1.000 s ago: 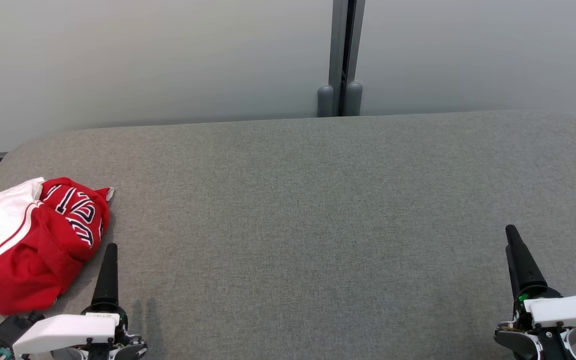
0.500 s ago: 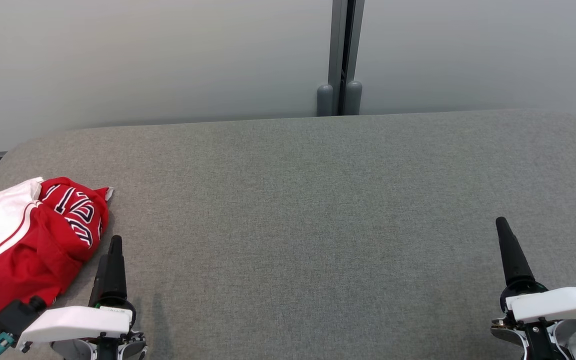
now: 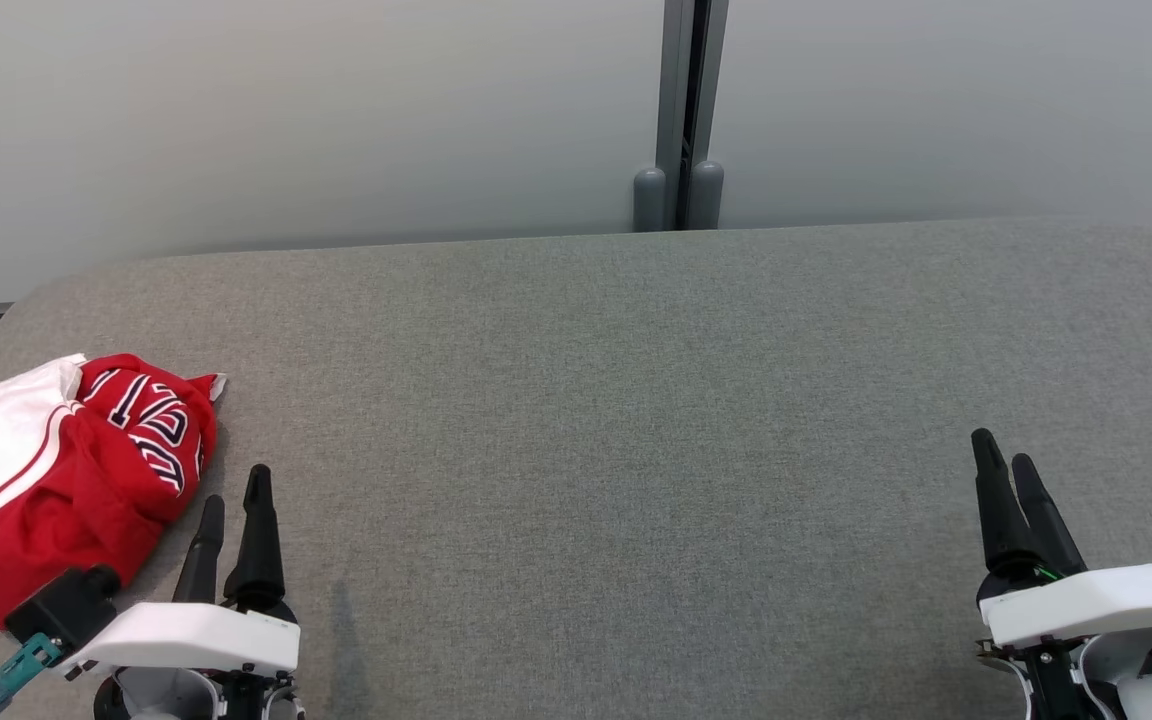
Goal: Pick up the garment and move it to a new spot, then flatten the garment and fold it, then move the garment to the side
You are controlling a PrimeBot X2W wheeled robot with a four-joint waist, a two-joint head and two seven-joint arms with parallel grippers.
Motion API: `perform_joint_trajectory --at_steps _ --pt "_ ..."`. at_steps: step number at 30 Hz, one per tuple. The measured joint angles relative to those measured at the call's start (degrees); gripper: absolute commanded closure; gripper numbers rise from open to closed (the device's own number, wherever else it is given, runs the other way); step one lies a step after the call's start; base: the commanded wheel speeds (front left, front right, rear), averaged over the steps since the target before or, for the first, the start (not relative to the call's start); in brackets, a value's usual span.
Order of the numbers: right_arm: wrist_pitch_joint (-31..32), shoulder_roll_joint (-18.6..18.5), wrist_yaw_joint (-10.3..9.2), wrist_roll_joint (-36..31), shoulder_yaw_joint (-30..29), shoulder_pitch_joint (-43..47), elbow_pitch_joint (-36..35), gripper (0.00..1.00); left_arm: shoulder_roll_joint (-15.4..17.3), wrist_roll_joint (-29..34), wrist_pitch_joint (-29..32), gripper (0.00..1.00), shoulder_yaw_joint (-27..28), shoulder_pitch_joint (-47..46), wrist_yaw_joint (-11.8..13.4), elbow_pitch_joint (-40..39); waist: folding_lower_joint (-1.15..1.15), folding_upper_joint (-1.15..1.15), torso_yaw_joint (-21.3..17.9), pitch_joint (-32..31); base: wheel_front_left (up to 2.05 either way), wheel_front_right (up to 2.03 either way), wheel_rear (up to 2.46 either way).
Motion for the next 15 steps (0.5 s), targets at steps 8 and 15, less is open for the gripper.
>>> perform_joint_trajectory --at_steps 8,15 --pt "-1.45 -0.19 0.0 -8.08 1.23 -0.59 0.94 0.0 0.11 8.36 -1.42 0.0 -1.32 -0.05 1.55 0.41 0.0 0.0 -0.05 -0.09 0.0 0.0 0.0" --pt "-2.53 -0.2 0.0 -14.25 1.58 -0.79 2.14 0.0 0.18 14.7 -2.48 0.0 -2.14 -0.24 2.65 1.72 0.0 0.0 -0.1 -0.27 0.0 0.0 0.0"
